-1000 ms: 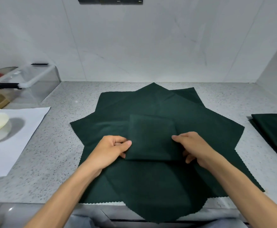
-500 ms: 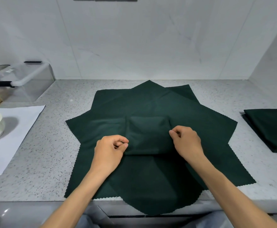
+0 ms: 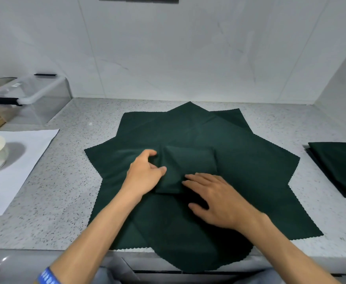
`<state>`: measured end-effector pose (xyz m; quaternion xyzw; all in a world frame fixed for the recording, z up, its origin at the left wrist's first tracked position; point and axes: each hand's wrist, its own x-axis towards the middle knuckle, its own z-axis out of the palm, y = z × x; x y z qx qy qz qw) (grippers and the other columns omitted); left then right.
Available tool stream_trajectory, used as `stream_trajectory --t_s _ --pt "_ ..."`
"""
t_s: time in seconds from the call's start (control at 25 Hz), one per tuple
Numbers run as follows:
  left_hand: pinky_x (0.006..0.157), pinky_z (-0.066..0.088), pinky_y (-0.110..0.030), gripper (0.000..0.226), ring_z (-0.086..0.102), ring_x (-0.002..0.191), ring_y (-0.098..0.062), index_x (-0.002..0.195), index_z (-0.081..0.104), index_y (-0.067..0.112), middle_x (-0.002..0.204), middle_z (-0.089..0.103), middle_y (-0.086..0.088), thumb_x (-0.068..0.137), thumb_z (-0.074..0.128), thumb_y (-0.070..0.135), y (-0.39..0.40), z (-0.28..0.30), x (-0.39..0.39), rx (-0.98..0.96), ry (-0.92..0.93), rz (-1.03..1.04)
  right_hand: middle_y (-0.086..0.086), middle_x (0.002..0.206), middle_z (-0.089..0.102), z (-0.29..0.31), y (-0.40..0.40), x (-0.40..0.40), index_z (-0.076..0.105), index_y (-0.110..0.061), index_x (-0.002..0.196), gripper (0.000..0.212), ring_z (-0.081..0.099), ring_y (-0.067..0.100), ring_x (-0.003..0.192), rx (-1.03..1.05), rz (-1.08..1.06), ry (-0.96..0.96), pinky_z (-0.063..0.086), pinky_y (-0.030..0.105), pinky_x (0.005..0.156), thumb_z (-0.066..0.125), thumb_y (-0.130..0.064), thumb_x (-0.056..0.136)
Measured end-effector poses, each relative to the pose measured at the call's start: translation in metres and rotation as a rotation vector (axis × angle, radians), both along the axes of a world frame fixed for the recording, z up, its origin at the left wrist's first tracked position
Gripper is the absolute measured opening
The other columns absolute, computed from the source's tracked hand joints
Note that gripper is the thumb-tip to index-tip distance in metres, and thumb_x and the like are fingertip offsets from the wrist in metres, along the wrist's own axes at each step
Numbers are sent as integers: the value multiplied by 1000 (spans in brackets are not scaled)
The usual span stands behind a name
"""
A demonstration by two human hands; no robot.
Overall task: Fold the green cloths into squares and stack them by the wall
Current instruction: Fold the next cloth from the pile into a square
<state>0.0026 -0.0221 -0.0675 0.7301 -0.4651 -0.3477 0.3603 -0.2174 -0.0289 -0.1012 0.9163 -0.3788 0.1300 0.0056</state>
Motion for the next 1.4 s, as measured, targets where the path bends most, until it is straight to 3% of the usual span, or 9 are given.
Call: stream_trajectory --t_s 0.24,0.52,0.6,0.76,0.88,0.96,1.08,1.24,1.4 --pt "71 52 -31 47 62 70 -19 102 75 33 88 67 3 85 40 6 -10 0 7 53 -105 -171 4 124 65 -8 -2 30 62 -13 114 38 62 27 110 -195 -145 18 55 39 81 55 -26 79" --pt "103 35 -26 48 41 116 -10 114 67 36 123 46 14 70 66 17 -1 2 42 -28 -373 -479 -4 62 61 26 -6 49 59 -18 77 11 57 21 54 -51 -185 -401 43 31 50 69 -15 80" --pt "104 37 -27 35 48 119 -8 105 70 26 127 56 16 71 78 23 7 14 43 -222 -160 -391 -6 66 61 61 -16 37 58 -21 77 13 57 13 62 208 -162 -681 46 33 59 60 -27 89" --pt "78 58 -30 26 70 83 -20 101 71 10 95 75 -9 76 76 7 13 54 23 -331 758 -153 7 91 77 124 -22 7 72 -7 96 18 73 22 87 934 -229 -1139 58 39 80 61 -21 96" --pt "60 56 -28 33 69 69 -15 115 67 18 91 76 -4 83 74 11 10 47 6 -210 798 0 -9 79 77 110 -30 -9 71 -11 95 11 74 12 74 1037 -447 -1151 60 30 69 63 -19 94" --pt "58 54 -29 41 70 70 -16 122 60 25 96 77 -2 85 72 10 12 25 -2 -40 814 -14 5 109 74 80 -36 -14 65 -7 120 34 72 20 93 1095 -576 -1169 58 37 84 69 -23 90" --pt "65 55 -30 43 72 87 -20 124 60 18 102 77 -5 86 68 0 15 1 -11 75 755 -63 7 120 69 45 -35 -21 57 -8 131 47 68 22 102 1104 -649 -1176 54 34 88 70 -22 89" --pt "70 55 -21 27 71 87 -16 99 73 17 96 77 -1 84 70 -4 5 31 -8 -307 639 -88 6 107 75 74 -41 -28 68 -10 107 18 71 16 98 920 -261 -1362 56 24 81 59 -3 93" --pt "84 52 -23 43 68 92 -12 83 74 26 93 76 11 75 67 -16 2 38 15 -640 -69 -289 -2 104 75 83 -38 -51 74 -16 87 57 66 12 109 517 -72 -1059 50 24 96 52 32 67"
